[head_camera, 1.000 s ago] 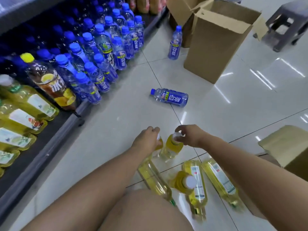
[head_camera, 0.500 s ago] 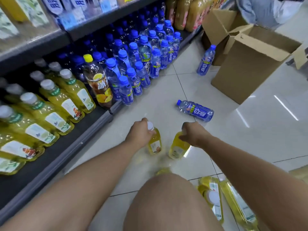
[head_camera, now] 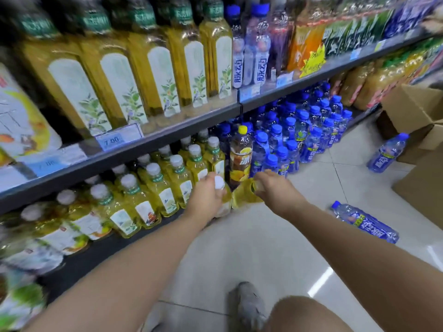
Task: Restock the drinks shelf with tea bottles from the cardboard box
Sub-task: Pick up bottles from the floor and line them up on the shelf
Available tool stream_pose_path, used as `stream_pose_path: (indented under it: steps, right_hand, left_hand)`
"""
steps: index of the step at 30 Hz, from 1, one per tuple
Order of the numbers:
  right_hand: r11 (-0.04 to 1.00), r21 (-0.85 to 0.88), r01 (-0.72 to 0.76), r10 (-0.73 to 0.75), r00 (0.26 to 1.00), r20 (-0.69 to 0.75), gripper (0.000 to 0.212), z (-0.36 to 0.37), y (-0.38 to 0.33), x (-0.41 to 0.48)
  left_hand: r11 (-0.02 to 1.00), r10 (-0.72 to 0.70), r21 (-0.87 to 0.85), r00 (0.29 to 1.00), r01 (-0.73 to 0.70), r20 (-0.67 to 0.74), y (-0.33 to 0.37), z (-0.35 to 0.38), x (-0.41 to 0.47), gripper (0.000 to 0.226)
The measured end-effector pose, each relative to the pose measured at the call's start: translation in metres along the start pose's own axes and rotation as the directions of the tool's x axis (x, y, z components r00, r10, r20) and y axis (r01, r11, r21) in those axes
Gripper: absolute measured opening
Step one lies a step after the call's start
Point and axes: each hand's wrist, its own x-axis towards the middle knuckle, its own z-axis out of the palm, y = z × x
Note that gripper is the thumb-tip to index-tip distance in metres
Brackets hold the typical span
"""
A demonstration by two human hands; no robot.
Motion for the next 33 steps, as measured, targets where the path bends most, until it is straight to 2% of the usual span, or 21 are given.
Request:
stream_pose_path:
  steps: [4, 8, 11, 14, 17, 20, 24, 29, 31, 33]
  right_hand:
    - [0.996, 0.02, 0.086, -0.086, 0.996, 0.001, 0.031, 0.013, -0.011, 0.055]
    - [0.987, -0.03, 0.157, -0.157, 0.987, 0.015, 0.028, 0.034, -0.013, 0.1]
    - [0.983, 0.017, 0.182, -0.181, 0.983, -0.036, 0.033, 0.033, -0.015, 0.135]
    - [0.967, 0.001, 0.254, -0.254, 0.967, -0.014, 0.038, 0.034, -0.013, 0.162]
    - [0.967, 0.039, 0.251, -0.252, 0.966, 0.049, 0.037, 0.05, -0.009, 0.171]
    - [0.981, 0.117, 0.154, -0.158, 0.987, 0.028, 0.047, 0.061, -0.004, 0.175]
    - [0.976, 0.207, 0.062, -0.049, 0.997, -0.067, 0.061, 0.069, 0.002, 0.171]
    - [0.883, 0.442, -0.158, 0.198, 0.979, -0.047, 0.072, 0.092, -0.001, 0.142]
    - [0.808, 0.5, -0.311, 0.351, 0.936, 0.016, 0.062, 0.107, -0.001, 0.135]
    - [0.717, 0.532, -0.45, 0.416, 0.889, 0.191, 0.057, 0.122, 0.001, 0.132]
  left_hand:
    - [0.996, -0.08, -0.036, 0.993, 0.077, -0.085, -0.024, -0.007, 0.03, 0.04]
    - [0.991, -0.131, -0.036, 0.988, 0.128, -0.082, -0.043, 0.004, 0.06, 0.038]
    - [0.989, -0.151, -0.015, 0.985, 0.15, -0.087, -0.053, 0.014, 0.079, 0.038]
    - [0.985, -0.169, 0.022, 0.978, 0.173, -0.12, -0.053, 0.021, 0.091, 0.043]
    - [0.98, -0.169, 0.081, 0.975, 0.182, -0.141, -0.051, 0.024, 0.098, 0.043]
    - [0.982, -0.156, 0.081, 0.976, 0.17, -0.148, -0.053, 0.027, 0.1, 0.045]
    - [0.976, -0.213, 0.022, 0.966, 0.218, -0.145, -0.054, 0.036, 0.093, 0.049]
    - [0.947, -0.318, -0.093, 0.934, 0.307, -0.163, -0.053, 0.049, 0.078, 0.055]
    - [0.929, -0.367, -0.118, 0.915, 0.351, -0.165, -0.057, 0.061, 0.072, 0.051]
    - [0.896, -0.429, -0.191, 0.892, 0.401, -0.14, -0.063, 0.076, 0.069, 0.043]
